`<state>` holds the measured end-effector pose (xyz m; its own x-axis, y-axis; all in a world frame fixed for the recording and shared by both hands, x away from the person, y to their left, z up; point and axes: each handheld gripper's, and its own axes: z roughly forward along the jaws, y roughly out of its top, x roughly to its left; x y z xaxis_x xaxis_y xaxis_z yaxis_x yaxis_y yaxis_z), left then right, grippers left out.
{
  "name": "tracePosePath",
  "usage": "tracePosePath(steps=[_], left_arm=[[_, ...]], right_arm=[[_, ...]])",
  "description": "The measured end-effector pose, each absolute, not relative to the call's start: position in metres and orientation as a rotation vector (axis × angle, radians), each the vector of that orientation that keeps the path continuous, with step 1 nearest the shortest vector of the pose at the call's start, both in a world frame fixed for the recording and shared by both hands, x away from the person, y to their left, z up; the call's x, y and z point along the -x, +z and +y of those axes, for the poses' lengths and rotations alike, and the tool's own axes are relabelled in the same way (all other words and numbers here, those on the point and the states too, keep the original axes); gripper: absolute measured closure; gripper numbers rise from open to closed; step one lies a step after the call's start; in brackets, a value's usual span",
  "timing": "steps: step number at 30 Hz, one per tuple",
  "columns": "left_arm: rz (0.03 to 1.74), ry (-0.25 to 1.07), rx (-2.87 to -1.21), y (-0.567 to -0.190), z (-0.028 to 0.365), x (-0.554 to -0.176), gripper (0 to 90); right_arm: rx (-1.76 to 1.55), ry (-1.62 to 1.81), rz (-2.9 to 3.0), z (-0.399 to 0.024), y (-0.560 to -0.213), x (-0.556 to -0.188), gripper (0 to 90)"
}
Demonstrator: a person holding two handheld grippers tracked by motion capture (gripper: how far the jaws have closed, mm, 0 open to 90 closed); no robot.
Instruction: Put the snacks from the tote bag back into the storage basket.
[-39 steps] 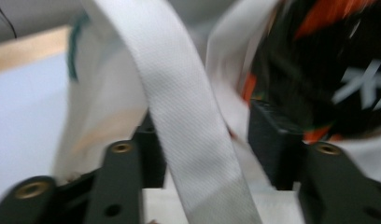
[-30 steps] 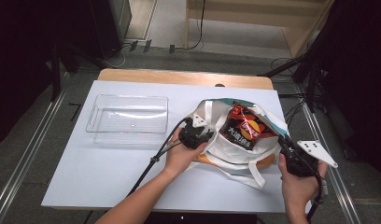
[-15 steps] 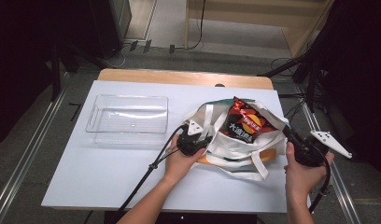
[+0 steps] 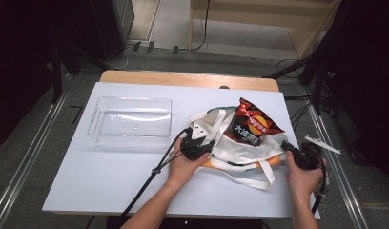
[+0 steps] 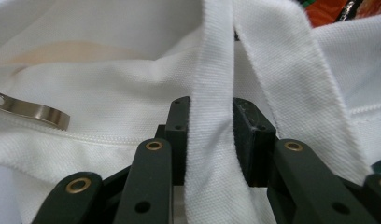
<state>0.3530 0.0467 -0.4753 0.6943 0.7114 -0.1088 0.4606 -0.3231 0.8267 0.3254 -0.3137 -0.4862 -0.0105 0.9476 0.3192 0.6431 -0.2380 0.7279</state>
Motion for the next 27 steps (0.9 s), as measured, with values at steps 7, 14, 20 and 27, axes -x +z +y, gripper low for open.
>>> tracePosePath(steps=[7,14,20,27], left_arm=[[0.890,0.350,-1.970,-0.475,0.047,-0.352,62.5],[0.850,0.413,-1.889,-0.465,0.056,-0.342,51.3],[0.830,0.409,-1.830,-0.438,0.068,-0.325,47.9],[0.882,0.349,-1.758,-0.424,0.087,-0.317,34.2]], right_arm=[[-1.803,1.113,1.524,-0.312,-0.474,-0.311,58.9],[-1.553,1.226,1.385,-0.292,-0.429,-0.259,57.7],[-1.499,1.337,1.518,-0.271,-0.429,-0.255,55.2],[-1.431,1.466,1.666,-0.256,-0.435,-0.258,38.8]])
